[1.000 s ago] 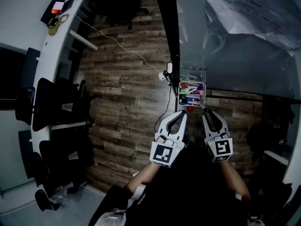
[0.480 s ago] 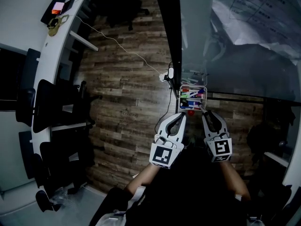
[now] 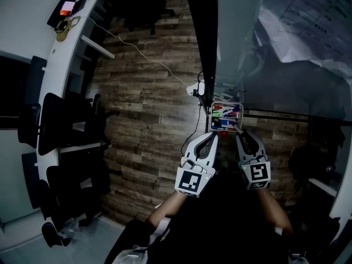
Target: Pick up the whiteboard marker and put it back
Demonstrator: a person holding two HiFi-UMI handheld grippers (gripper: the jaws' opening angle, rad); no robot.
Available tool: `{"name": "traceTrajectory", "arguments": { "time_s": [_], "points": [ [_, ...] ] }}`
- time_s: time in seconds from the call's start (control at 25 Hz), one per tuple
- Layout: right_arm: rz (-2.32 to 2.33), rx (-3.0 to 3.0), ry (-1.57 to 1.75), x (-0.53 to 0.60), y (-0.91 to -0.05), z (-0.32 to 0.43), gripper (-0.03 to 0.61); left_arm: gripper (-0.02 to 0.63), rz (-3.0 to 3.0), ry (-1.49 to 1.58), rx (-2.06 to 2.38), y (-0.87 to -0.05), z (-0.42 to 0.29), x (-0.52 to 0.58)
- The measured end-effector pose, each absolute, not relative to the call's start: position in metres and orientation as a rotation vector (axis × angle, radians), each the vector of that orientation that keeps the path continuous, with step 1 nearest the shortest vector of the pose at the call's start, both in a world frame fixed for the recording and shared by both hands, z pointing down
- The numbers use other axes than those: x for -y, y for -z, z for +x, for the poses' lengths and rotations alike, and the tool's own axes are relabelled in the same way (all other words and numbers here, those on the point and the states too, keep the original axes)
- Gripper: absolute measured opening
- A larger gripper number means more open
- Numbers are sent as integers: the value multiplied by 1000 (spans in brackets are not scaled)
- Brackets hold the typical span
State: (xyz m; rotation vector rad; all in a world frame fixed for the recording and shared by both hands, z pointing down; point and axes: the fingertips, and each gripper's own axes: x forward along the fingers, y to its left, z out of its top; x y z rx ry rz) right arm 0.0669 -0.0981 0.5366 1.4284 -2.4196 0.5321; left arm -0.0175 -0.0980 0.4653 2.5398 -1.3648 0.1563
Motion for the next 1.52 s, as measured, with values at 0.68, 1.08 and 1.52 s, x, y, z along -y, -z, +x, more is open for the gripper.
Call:
{"name": "traceTrajectory", "arguments": {
  "time_s": [0.68, 1.08, 1.52],
  "points": [
    [1468, 2412, -502, 100, -535, 72, 83, -2, 2558, -160, 1366, -466, -16, 93],
    [1498, 2420, -486, 96, -527, 76, 80, -2, 2565, -129, 1390, -457, -17, 85],
    [1510, 2441, -449, 92, -516, 76, 80, -2, 2588, -121, 1413, -447, -19, 77]
  ]
}}
